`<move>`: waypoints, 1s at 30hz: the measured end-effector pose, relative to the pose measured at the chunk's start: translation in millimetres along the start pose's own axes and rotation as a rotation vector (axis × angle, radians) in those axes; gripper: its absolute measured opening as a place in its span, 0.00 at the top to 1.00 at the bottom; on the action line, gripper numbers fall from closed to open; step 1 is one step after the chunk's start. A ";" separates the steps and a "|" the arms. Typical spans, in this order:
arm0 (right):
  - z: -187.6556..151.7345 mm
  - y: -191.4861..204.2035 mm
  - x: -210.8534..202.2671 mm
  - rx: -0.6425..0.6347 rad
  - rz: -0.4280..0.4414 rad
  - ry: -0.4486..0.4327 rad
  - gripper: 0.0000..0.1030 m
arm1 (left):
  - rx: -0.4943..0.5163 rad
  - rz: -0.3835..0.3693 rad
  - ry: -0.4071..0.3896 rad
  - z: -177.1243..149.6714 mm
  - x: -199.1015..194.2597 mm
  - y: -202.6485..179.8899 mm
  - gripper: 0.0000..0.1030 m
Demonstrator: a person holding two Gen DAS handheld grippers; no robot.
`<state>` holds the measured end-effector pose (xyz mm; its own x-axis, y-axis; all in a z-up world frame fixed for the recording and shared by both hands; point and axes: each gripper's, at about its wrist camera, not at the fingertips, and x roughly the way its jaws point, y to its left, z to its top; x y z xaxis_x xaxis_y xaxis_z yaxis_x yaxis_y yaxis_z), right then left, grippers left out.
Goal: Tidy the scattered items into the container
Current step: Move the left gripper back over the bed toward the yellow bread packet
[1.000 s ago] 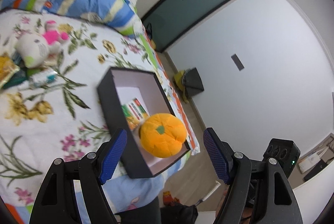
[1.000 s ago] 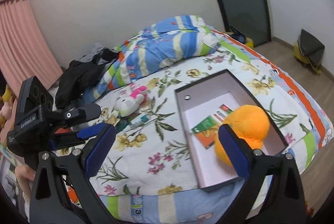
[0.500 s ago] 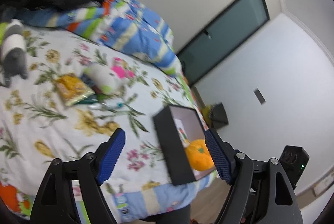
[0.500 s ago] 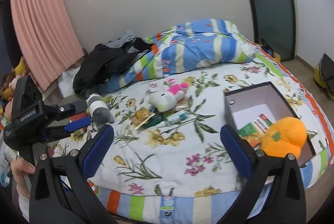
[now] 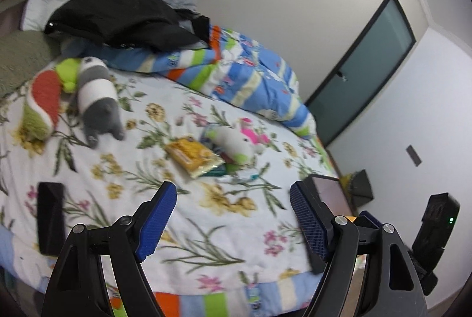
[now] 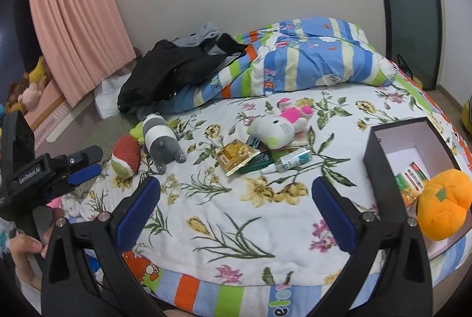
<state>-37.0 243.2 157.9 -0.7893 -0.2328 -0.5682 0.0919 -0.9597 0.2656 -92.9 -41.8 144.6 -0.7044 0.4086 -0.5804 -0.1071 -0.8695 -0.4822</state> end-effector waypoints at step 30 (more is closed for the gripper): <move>-19.7 10.5 106.2 0.077 0.080 0.122 0.00 | -0.065 0.062 0.089 -5.6 59.9 71.2 0.23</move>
<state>-107.9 205.4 85.1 -0.7016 -0.3296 -0.6317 0.1009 -0.9236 0.3698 -138.7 -77.7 71.7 -0.6427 0.3801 -0.6652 -0.0175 -0.8753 -0.4833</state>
